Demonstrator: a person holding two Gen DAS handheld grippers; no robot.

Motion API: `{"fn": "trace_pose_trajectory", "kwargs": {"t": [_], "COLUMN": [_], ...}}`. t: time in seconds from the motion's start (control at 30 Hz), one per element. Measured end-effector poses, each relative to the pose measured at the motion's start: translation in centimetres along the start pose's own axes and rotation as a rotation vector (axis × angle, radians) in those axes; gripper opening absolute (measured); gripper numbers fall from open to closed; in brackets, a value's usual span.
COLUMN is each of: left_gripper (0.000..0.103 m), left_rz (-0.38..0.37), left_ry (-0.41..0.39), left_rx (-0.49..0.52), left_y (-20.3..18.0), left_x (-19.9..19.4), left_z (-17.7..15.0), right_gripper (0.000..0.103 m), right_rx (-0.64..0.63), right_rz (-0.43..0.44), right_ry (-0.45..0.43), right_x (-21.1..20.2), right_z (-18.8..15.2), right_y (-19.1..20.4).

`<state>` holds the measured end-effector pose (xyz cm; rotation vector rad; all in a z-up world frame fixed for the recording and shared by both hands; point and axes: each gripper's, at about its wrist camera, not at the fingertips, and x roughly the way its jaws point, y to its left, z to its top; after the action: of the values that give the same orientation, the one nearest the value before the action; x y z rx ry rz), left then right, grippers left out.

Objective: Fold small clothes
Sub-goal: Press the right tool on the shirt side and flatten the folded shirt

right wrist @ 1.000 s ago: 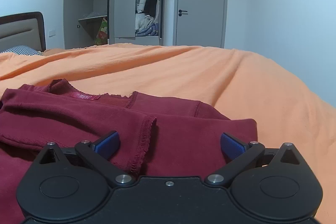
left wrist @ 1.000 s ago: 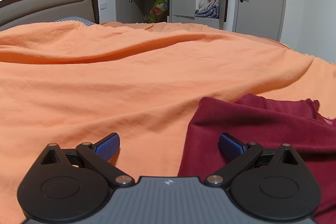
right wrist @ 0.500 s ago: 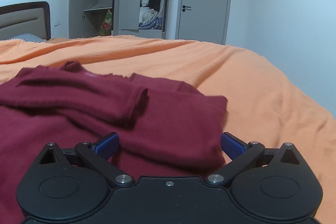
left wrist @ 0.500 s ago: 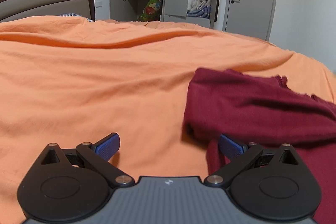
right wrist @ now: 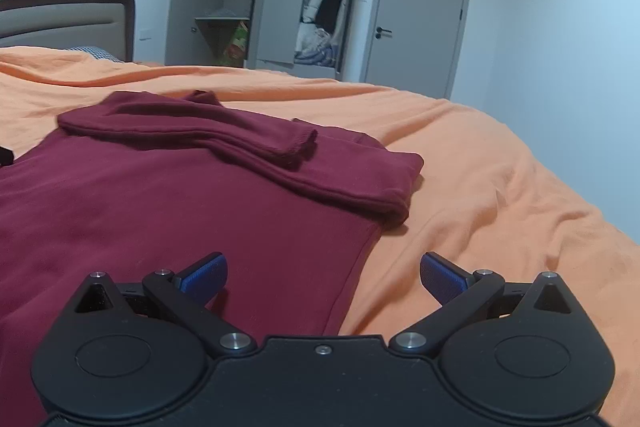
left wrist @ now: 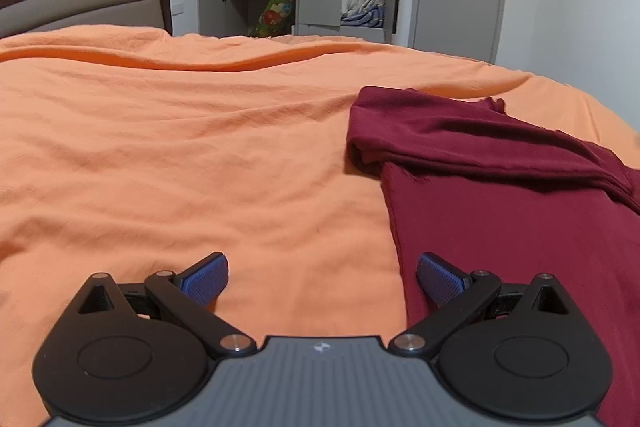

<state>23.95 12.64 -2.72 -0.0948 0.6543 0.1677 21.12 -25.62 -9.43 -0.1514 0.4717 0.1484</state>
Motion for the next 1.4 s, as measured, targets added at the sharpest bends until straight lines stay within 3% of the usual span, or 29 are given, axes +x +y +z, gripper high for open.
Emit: {"fn": "trace_pose_trajectory", "kwargs": {"t": [0.37,0.7,0.97,1.13,1.4], "left_gripper": [0.103,0.103,0.103,0.103,0.103], "left_rz": [-0.046,-0.101,-0.138,-0.142,-0.166], "left_ry": [-0.022,-0.039,-0.054,-0.045,-0.003], "left_rx": [0.07,0.134,0.146,0.145,0.162], "left_y": [-0.6,-1.6,-2.4,-2.8,-3.3], "left_x": [-5.5,-9.8,-12.5,-14.2,-15.1], "left_z": [-4.3,-7.7,-9.9,-11.1,-13.2], "right_gripper": [0.102,0.102,0.102,0.101,0.098], "right_rx": [-0.043,-0.258,-0.406,-0.57,-0.655], "right_rz": [0.106,0.198,0.266,0.25,0.231], "right_ry": [-0.071,-0.129,-0.171,-0.142,-0.054], "right_x": [-6.8,-13.1,-15.1,-15.2,-14.2], "right_z": [-3.2,-6.7,-8.3,-9.2,-10.7], "right_y": [2.4,6.3,9.9,12.2,12.9]}}
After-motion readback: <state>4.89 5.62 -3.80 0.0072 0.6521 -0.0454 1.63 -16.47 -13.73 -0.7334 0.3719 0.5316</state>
